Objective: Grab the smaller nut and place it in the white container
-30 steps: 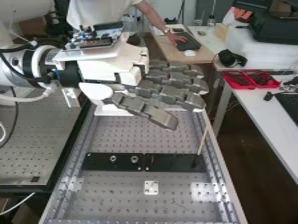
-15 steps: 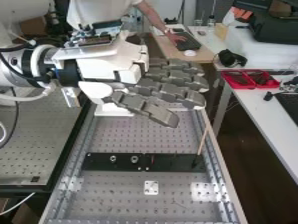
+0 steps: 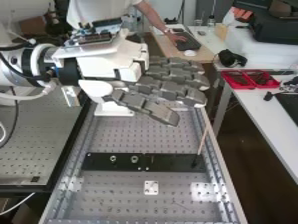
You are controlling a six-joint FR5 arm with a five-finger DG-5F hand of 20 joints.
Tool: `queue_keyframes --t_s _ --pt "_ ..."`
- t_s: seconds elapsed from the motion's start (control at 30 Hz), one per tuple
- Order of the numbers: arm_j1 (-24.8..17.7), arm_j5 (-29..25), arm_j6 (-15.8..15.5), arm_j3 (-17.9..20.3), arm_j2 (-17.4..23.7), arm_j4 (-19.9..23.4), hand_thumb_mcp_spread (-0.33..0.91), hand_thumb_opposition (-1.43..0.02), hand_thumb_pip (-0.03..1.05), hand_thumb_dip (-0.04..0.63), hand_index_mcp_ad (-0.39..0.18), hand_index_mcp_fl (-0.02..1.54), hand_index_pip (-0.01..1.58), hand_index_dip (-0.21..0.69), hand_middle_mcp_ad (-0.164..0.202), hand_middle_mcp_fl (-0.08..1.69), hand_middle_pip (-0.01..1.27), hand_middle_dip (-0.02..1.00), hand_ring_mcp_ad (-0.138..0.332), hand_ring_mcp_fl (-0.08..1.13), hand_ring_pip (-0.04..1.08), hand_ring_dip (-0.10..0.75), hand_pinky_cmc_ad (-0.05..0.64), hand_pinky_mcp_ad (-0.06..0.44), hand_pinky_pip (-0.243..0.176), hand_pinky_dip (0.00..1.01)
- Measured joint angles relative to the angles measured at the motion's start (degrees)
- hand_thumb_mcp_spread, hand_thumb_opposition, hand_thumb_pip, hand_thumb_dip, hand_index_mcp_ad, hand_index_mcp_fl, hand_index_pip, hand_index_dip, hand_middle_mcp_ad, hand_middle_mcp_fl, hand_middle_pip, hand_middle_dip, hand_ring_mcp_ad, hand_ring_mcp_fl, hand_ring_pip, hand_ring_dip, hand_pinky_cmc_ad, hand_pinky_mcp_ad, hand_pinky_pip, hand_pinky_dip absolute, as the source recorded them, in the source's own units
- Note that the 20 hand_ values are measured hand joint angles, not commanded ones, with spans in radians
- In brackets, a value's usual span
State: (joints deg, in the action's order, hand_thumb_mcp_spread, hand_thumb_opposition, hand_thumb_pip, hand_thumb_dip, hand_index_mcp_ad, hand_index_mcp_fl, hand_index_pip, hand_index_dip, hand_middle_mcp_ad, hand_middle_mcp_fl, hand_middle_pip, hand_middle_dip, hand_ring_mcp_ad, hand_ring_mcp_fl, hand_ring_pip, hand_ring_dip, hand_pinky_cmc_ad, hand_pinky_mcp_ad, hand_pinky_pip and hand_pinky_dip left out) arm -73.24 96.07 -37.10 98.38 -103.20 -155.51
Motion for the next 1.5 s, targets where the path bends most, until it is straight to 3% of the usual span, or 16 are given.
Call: queue_keyframes --t_s 0.8,1.5 --pt "0.60 -0.47 1.05 0.53 -0.27 1.99 0.14 -0.76 0.76 0.176 -0.157 0.12 0.09 0.204 0.028 0.02 0.11 0.20 0.157 0.02 0.10 0.084 0.342 0.264 -0.091 0.52" --pt "-2.55 1.09 -0.47 6.21 7.32 4.18 0.15 -0.77 0.76 0.176 -0.161 0.12 0.09 0.201 0.037 0.02 0.11 0.20 0.155 0.01 0.10 0.084 0.342 0.264 -0.091 0.52"
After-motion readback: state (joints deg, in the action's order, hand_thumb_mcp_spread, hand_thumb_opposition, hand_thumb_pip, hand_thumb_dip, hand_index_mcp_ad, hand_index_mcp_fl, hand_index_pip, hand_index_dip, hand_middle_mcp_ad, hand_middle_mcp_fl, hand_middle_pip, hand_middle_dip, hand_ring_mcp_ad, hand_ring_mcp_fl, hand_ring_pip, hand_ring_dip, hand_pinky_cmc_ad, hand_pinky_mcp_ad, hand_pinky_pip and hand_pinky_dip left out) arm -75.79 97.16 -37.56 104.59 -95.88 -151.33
